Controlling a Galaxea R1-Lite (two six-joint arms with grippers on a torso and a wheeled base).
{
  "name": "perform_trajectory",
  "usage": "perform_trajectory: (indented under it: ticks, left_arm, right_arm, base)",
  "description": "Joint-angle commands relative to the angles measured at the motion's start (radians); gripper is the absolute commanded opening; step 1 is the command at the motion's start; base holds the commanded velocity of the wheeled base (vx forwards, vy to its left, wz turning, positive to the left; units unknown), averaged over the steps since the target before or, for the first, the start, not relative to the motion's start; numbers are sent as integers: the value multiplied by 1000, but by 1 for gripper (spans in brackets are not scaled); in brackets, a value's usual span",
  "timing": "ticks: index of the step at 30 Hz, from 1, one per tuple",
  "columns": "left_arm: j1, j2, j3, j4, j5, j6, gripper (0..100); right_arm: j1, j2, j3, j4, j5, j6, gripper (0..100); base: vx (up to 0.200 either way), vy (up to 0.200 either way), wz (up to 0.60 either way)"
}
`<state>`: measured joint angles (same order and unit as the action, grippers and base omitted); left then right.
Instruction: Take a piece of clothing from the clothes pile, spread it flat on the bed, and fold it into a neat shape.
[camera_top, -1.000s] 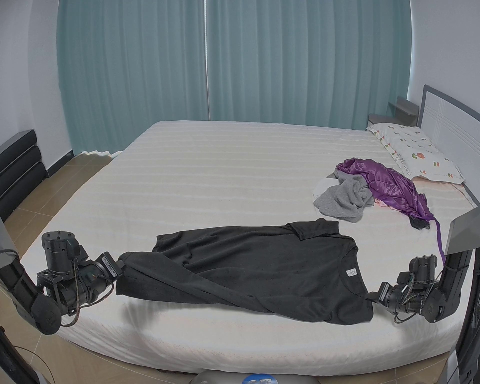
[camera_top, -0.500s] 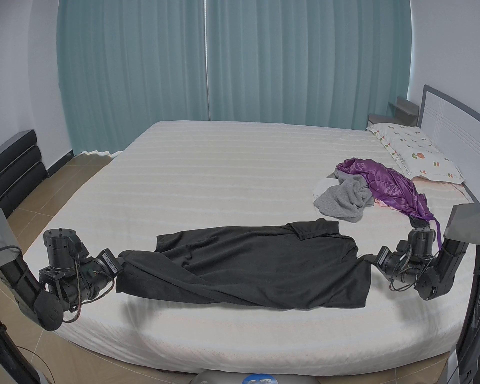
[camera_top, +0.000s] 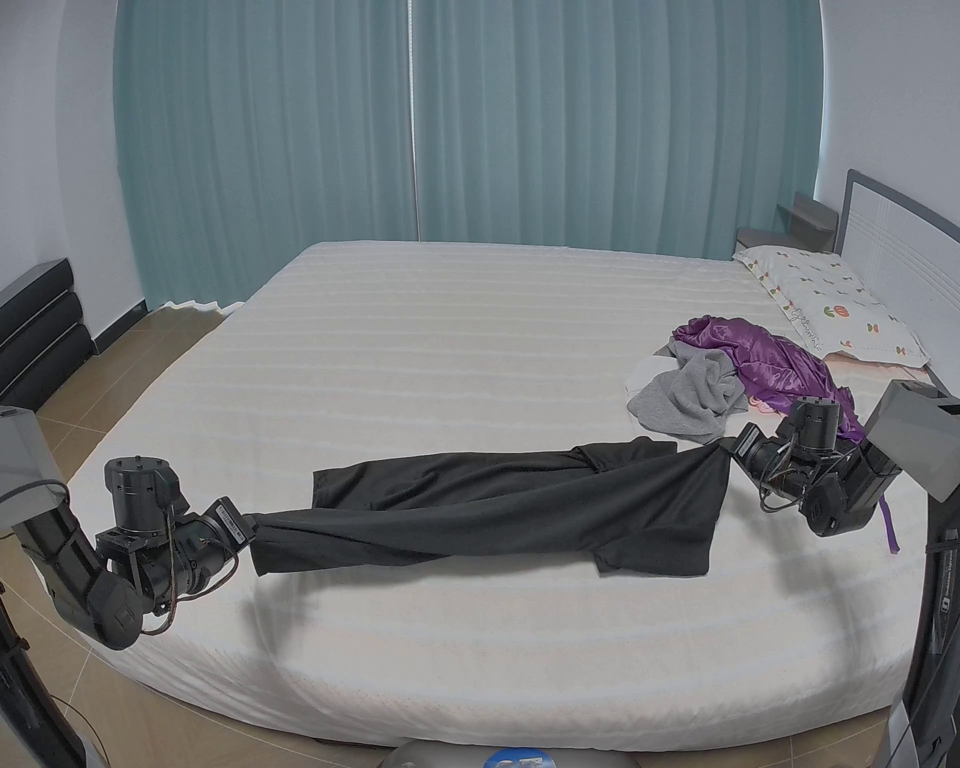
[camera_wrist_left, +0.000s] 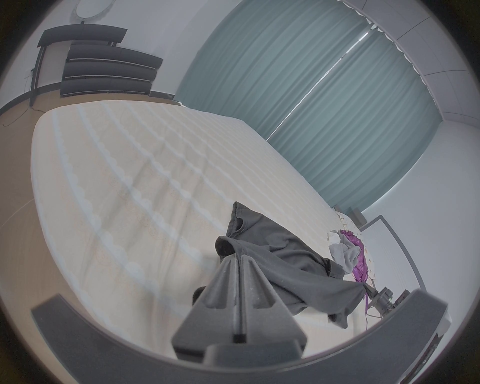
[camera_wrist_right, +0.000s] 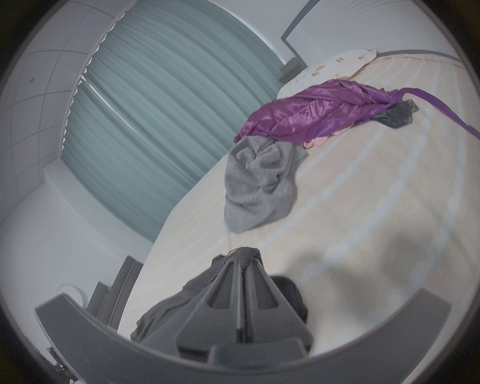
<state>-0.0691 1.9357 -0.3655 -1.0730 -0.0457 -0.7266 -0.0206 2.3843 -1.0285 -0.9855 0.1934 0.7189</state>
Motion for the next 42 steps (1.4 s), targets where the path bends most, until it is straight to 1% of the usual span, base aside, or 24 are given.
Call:
perform_trajectory:
  ticks: [1,3,4,7,12,16,22,24,25,27,32,35,39,40,42]
  left_arm:
    - [0,63,-24,-1,1,-1,0]
    - [0,74,-29,-1,3,-1,0]
    - [0,78,-29,-2,3,-1,0]
    - [-1,85,-27,-13,3,-2,0]
    - [-1,85,-24,-22,3,-1,0]
    - [-1,78,-19,-22,3,-1,0]
    - [-1,78,-19,-22,3,-1,0]
    - [-1,78,-18,-22,3,-1,0]
    - [-1,78,-18,-22,3,-1,0]
    - [-1,77,-16,-22,3,-1,0]
    - [-3,75,-12,-22,3,-1,0]
    - [-3,75,-10,-22,3,-1,0]
    - [-3,75,-9,-22,3,-1,0]
    - [-3,75,-7,-22,3,-1,0]
    - [-3,75,-6,-22,3,-1,0]
  right_arm:
    - [25,162,-176,28,-92,27,0]
    - [31,190,-203,25,-115,31,0]
    - [33,199,-209,25,-120,31,100]
    - [41,207,-206,19,-121,30,100]
    - [30,145,-142,-10,-115,34,100]
    - [18,24,25,-25,-52,36,100]
    - [50,-69,288,-65,40,33,100]
    - [62,-77,347,-82,57,30,100]
    - [62,-77,347,-82,57,30,100]
    - [93,-82,420,-107,75,28,100]
    - [145,-65,436,-110,75,33,100]
    - [163,-45,416,-111,74,33,100]
    - [182,0,343,-81,61,33,100]
    - [185,9,329,-74,60,34,0]
    - [189,10,320,-68,57,34,0]
  base:
    - [0,0,0]
    - [0,0,0]
    - [0,0,0]
    - [0,0,0]
    - [0,0,0]
    - [0,0,0]
    - [0,0,0]
    - [0,0,0]
    - [0,0,0]
    - [0,0,0]
    - [0,0,0]
    - [0,0,0]
    - [0,0,0]
    - [0,0,0]
    - [0,0,0]
